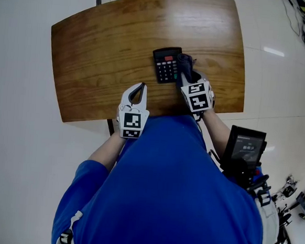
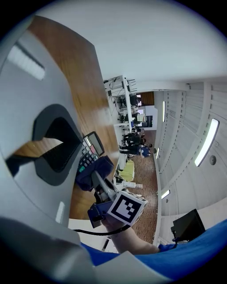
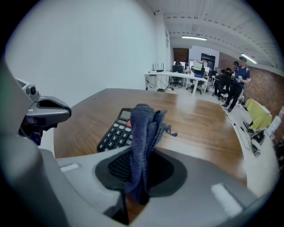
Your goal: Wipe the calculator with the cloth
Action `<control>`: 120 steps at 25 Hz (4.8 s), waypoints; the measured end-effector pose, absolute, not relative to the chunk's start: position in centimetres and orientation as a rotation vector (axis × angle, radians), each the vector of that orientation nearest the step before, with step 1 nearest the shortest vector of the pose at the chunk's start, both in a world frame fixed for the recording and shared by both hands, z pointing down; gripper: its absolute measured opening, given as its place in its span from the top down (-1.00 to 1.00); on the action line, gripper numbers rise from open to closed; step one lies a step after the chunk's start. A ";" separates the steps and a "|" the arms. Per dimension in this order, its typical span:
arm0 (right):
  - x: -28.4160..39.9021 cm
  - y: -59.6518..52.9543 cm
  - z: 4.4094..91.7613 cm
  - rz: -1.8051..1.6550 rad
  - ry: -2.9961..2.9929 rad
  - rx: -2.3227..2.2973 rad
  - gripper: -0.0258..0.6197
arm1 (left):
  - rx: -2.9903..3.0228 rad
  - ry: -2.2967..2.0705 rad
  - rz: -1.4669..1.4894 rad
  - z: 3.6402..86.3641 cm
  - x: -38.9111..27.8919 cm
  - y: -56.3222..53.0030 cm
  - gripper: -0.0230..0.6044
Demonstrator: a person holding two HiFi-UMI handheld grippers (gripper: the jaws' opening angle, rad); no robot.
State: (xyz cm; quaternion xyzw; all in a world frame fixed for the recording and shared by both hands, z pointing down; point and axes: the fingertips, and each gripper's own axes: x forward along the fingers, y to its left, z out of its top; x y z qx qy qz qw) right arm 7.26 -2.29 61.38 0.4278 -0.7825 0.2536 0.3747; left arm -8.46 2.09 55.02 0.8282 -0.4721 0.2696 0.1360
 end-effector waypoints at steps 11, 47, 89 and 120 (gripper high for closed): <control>5.5 -3.2 51.8 0.499 -2.141 1.188 0.66 | 2.411 -1.439 0.706 50.3 -9.5 2.4 0.91; 9.2 13.8 43.2 0.284 -2.267 1.375 0.66 | 2.547 -1.461 0.489 43.8 -3.2 12.7 0.91; 12.1 27.2 39.0 0.269 -2.404 1.311 0.66 | 2.471 -1.591 0.435 39.4 0.2 26.2 0.91; 11.0 26.9 40.0 0.283 -2.394 1.326 0.66 | 2.488 -1.563 0.446 40.9 -0.9 26.0 0.91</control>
